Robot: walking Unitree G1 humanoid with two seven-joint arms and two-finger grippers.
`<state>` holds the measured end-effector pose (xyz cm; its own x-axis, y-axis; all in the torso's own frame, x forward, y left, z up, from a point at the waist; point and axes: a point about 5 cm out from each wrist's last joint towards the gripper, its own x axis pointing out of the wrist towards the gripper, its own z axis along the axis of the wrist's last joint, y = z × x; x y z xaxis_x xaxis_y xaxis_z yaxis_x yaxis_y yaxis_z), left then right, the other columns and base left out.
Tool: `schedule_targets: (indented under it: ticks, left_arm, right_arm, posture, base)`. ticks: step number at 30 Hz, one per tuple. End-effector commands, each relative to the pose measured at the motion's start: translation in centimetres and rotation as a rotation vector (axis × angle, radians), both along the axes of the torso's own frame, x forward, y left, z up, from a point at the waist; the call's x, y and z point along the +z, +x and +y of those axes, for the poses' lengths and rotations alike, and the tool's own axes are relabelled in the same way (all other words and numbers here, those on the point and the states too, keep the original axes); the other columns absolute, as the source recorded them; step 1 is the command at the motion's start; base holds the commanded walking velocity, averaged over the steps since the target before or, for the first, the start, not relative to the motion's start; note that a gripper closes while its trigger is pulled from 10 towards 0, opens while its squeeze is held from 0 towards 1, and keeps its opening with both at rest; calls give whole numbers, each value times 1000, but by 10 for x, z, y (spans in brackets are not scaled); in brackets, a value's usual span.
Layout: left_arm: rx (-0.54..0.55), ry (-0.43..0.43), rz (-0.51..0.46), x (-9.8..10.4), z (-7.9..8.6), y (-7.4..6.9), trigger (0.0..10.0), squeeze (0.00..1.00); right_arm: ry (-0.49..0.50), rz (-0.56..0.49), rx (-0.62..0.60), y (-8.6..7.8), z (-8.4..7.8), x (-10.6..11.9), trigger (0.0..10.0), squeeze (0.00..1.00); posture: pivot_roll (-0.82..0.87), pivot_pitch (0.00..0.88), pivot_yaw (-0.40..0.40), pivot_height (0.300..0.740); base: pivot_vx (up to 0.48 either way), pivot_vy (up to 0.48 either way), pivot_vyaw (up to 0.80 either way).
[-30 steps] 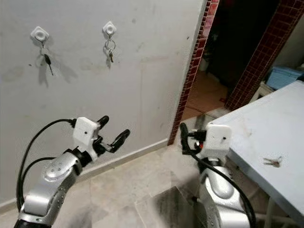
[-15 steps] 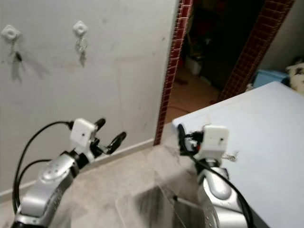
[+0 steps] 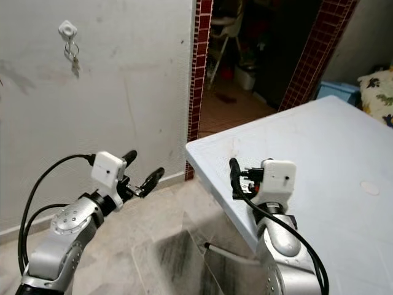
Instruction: Hang keys on a hook
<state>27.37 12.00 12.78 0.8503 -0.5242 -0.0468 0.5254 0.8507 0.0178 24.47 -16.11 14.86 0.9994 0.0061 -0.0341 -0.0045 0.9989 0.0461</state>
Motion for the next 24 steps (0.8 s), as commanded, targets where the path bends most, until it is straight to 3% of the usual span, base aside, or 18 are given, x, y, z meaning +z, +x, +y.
schedule_targets:
  ticks: [1, 7, 24]
  left_arm:
    - [10, 16, 0, 0, 3, 1, 10000, 0]
    - [19, 23, 2, 0, 4, 2, 10000, 0]
    - [-15, 49, 46, -3, 9, 3, 10000, 0]
  right_arm:
    - [3, -9, -10, 3, -2, 2, 10000, 0]
    - [-7, 3, -47, 6, -7, 1, 10000, 0]
    - [8, 110, -76, 5, 4, -15, 10000, 0]
  posture:
    - [42, 0, -54, 740]
    - [43, 0, -54, 740]
    - [48, 0, -49, 740]
  base:
    - [0, 0, 0]
    - [0, 0, 0]
    - [0, 0, 0]
